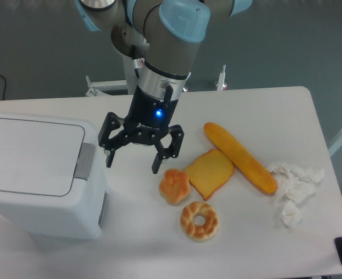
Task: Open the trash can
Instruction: 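Lower the gripper onto the trash can lid beside its hinge, then press down on the lid edge so the lid flips up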
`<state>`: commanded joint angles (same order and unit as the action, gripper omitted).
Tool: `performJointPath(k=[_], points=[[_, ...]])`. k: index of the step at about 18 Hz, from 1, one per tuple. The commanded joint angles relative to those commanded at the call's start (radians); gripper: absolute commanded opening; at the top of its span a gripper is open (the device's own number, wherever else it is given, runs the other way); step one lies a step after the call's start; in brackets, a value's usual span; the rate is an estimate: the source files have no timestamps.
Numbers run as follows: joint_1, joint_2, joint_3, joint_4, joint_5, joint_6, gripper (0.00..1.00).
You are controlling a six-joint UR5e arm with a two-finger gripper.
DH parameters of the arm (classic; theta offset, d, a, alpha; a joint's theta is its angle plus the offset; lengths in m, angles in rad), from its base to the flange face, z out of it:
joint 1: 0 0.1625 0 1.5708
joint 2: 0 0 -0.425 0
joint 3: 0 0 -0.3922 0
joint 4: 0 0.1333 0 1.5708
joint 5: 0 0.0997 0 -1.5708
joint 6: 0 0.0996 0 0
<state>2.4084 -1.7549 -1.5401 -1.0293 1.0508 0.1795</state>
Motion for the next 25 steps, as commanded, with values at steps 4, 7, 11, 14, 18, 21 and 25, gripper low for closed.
performJointPath(k=[4, 7, 11, 14, 18, 21, 25], points=[[-0.011, -0.002, 0.000, 0.000, -0.002, 0.002, 1.00], [-0.014, 0.003, 0.000, 0.000, -0.015, -0.002, 1.00], [-0.024, 0.002, 0.000, -0.002, -0.020, -0.002, 1.00], [-0.028, 0.002, -0.014, 0.000, -0.018, -0.002, 1.00], [-0.029, 0.002, -0.020, 0.000, -0.018, 0.000, 1.00], [-0.031, 0.000, -0.020, 0.000, -0.018, 0.002, 1.00], [-0.031, 0.000, -0.020, 0.000, -0.018, 0.002, 1.00]])
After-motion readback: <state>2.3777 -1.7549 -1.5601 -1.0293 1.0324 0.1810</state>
